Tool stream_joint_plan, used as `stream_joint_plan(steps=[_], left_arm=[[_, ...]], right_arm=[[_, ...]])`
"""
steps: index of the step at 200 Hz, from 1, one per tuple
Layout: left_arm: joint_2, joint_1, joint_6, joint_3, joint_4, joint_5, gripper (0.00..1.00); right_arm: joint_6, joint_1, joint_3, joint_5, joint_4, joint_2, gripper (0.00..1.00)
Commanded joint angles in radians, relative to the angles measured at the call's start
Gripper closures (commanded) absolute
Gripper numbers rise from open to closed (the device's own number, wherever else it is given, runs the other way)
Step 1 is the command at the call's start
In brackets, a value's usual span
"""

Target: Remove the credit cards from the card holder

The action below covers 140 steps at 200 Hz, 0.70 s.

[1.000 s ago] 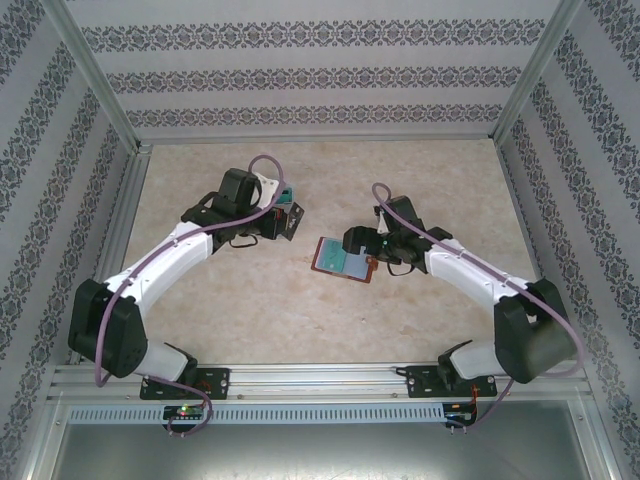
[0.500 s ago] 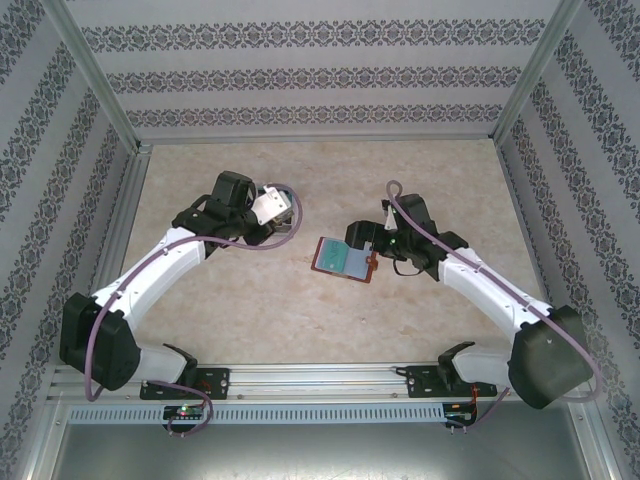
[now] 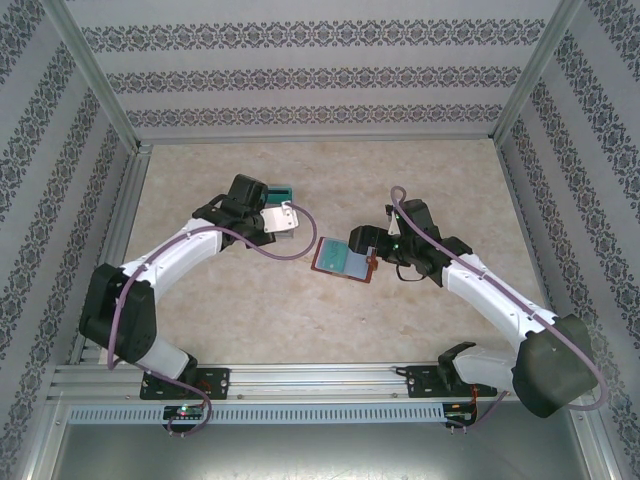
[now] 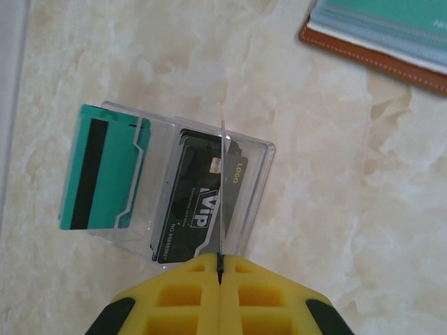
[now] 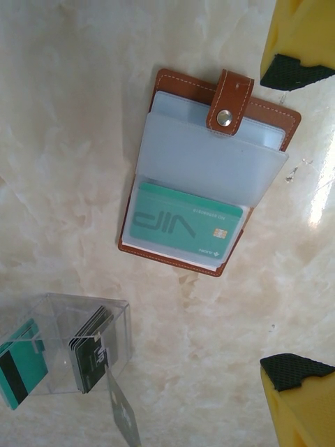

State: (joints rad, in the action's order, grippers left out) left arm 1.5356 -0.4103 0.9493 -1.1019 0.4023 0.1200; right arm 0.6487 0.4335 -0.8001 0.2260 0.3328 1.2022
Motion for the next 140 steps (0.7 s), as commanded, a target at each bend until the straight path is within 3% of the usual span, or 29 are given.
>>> stream_joint_plan(steps=[1,140], left_arm=[[0.030,0.011,0.070,-0.024,-0.039,-0.020,1.00],[0.117,0.042,0.080,-0.067,-0.069,-0.011,1.00]], right_arm=[[0.007,-0.012,0.010,-0.017,0.017,-0.016,0.02],[0.007,-0.015,0.010,-0.013,0.017,0.010,0.02]])
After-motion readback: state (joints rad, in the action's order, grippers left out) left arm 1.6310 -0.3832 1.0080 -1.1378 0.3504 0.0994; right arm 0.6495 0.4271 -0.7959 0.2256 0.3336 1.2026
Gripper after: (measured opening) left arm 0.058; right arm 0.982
